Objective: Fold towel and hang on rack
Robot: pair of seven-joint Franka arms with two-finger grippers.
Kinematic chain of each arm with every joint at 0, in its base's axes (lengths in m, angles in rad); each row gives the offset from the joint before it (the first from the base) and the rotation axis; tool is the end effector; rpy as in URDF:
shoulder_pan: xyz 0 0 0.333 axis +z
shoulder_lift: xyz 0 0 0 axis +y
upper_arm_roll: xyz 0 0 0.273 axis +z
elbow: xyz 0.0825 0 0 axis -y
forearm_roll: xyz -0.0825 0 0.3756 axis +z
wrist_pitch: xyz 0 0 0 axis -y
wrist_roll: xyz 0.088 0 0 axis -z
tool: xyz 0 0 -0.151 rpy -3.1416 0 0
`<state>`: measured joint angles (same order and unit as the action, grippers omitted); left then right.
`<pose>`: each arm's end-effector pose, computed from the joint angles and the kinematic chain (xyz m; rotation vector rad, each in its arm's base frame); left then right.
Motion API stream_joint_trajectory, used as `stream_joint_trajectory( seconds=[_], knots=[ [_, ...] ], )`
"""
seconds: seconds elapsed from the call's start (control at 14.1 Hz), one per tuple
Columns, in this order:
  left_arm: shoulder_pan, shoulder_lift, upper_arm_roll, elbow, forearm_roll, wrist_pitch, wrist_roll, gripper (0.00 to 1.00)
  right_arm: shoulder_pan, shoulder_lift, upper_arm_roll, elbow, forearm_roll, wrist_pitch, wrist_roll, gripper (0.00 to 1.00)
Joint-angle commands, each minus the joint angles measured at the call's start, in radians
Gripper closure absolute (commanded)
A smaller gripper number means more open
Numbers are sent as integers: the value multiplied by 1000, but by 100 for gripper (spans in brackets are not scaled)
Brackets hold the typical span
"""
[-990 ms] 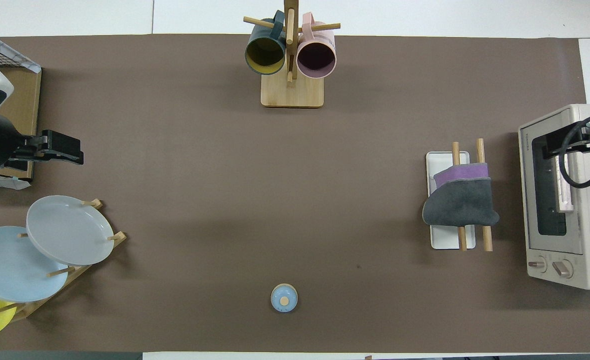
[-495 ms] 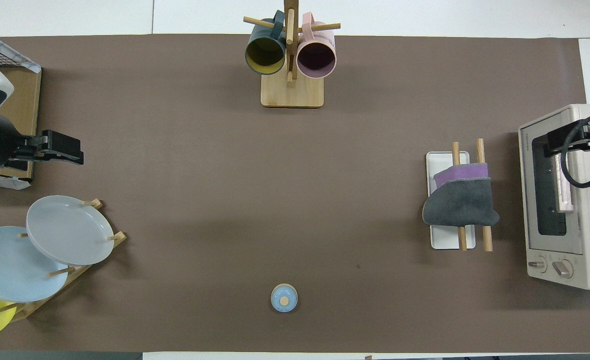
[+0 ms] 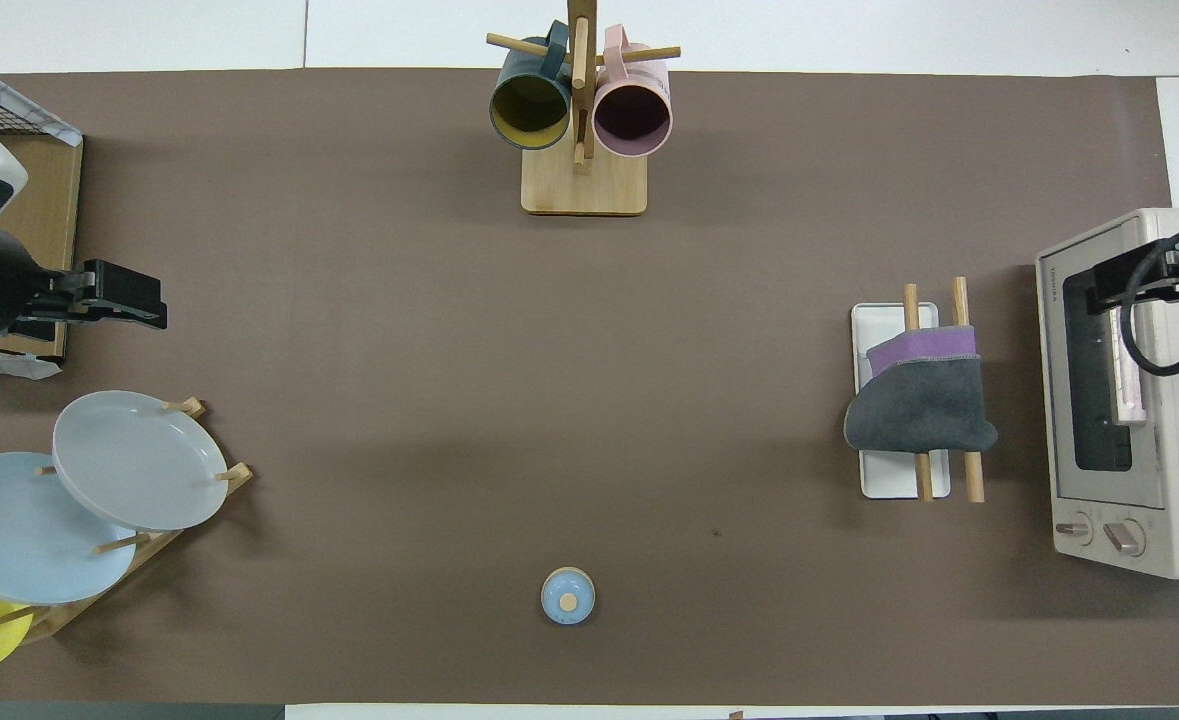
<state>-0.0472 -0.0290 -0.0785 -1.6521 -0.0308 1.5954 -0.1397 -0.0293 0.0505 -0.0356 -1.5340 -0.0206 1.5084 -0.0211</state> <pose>0.5329 -0.0724 0.5177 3.1165 0.0238 -0.0488 0.5478 -0.0385 0.5216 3.1194 -0.0691 -0.1201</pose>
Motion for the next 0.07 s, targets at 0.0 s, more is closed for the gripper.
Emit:
stream_joint_trajectory(
  seconds=[0.0],
  knots=[
    [-16, -8, 14, 5, 17, 3, 8, 0, 3, -3, 0, 5, -7, -8, 12, 0]
  ],
)
